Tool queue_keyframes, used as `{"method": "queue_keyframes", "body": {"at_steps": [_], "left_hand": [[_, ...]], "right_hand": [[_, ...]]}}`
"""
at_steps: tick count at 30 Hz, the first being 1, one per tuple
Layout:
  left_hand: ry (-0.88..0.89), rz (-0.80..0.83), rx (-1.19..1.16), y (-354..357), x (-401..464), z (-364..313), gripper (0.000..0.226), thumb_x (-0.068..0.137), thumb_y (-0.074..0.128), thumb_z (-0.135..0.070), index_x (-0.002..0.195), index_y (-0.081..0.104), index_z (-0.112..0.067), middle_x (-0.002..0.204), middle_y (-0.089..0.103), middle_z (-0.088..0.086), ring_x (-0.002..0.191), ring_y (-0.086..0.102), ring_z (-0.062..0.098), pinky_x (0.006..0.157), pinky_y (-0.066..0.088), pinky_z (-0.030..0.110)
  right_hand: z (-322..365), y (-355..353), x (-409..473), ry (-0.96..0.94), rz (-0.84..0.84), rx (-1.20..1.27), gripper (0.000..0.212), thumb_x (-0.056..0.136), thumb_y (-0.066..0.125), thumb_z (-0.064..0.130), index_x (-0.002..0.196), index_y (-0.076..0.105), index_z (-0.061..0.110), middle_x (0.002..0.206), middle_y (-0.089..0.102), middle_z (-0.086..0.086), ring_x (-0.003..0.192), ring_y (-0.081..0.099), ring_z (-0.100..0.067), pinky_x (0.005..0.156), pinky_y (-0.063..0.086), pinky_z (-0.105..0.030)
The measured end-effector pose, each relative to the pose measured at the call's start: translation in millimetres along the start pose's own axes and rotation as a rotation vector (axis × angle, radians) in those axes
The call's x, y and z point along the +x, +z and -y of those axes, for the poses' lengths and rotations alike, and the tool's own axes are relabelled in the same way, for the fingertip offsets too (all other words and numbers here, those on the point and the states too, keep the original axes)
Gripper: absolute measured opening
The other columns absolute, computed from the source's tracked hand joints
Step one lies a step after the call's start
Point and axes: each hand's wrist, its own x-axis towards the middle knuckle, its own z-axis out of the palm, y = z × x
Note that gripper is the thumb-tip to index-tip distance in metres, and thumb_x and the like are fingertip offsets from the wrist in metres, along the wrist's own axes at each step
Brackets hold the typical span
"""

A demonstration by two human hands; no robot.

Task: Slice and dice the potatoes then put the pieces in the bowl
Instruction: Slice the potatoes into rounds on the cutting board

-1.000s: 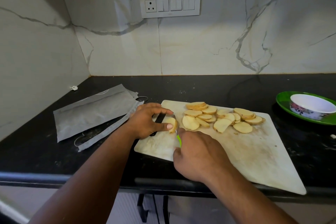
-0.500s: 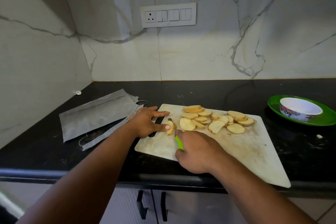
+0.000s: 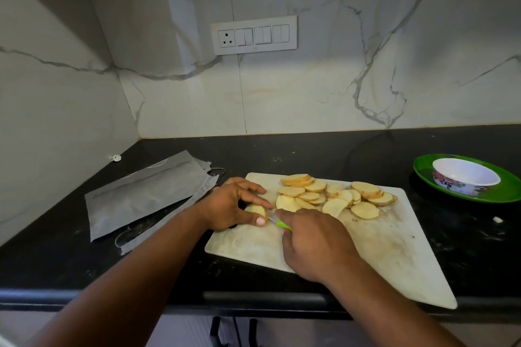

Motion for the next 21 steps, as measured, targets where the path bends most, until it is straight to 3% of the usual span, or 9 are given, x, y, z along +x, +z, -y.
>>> {"method": "queue_keyframes", "body": {"at_steps": [8, 14, 18, 21], "left_hand": [[-0.052, -0.01, -0.024, 2.8, 4.6, 7.8, 0.039, 0.059, 0.071, -0.08, 0.097, 0.066, -0.075, 0.134, 0.045, -0.042, 0.142, 0.027, 0.004, 0.125, 0.016, 0.053], [-0.043, -0.033, -0.094, 7.1, 8.9, 13.8, 0.041, 0.059, 0.074, -0.08, 0.098, 0.071, -0.069, 0.135, 0.05, -0.039, 0.143, 0.035, 0.003, 0.125, 0.023, 0.051], [-0.054, -0.104, -0.199, 9.5, 10.0, 9.3, 0.027, 0.064, 0.08, -0.062, 0.091, 0.075, -0.063, 0.13, 0.058, -0.03, 0.134, 0.046, -0.006, 0.124, 0.032, 0.043], [-0.049, -0.119, -0.192, 10.6, 6.9, 8.6, 0.027, 0.068, 0.079, -0.062, 0.094, 0.076, -0.061, 0.132, 0.059, -0.029, 0.135, 0.045, -0.004, 0.124, 0.032, 0.041]], "right_hand": [[-0.4, -0.9, 3.9, 0.007, 0.076, 0.036, 0.053, 0.094, 0.049, 0.03, 0.146, 0.043, 0.04, 0.118, 0.065, 0.003, 0.1, 0.06, -0.015, 0.079, 0.05, -0.028], [8.1, -1.0, -3.2, 0.029, 0.097, 0.025, 0.052, 0.093, 0.05, 0.026, 0.144, 0.048, 0.037, 0.119, 0.064, 0.001, 0.103, 0.061, -0.018, 0.078, 0.048, -0.028], [8.6, -9.1, -19.4, -0.012, 0.1, 0.002, 0.048, 0.093, 0.048, 0.031, 0.141, 0.05, 0.037, 0.106, 0.064, 0.003, 0.091, 0.06, -0.016, 0.073, 0.051, -0.029], [12.2, -10.8, -39.0, -0.032, 0.094, 0.023, 0.051, 0.095, 0.046, 0.031, 0.145, 0.043, 0.039, 0.105, 0.064, 0.005, 0.09, 0.06, -0.015, 0.076, 0.053, -0.032]]}}
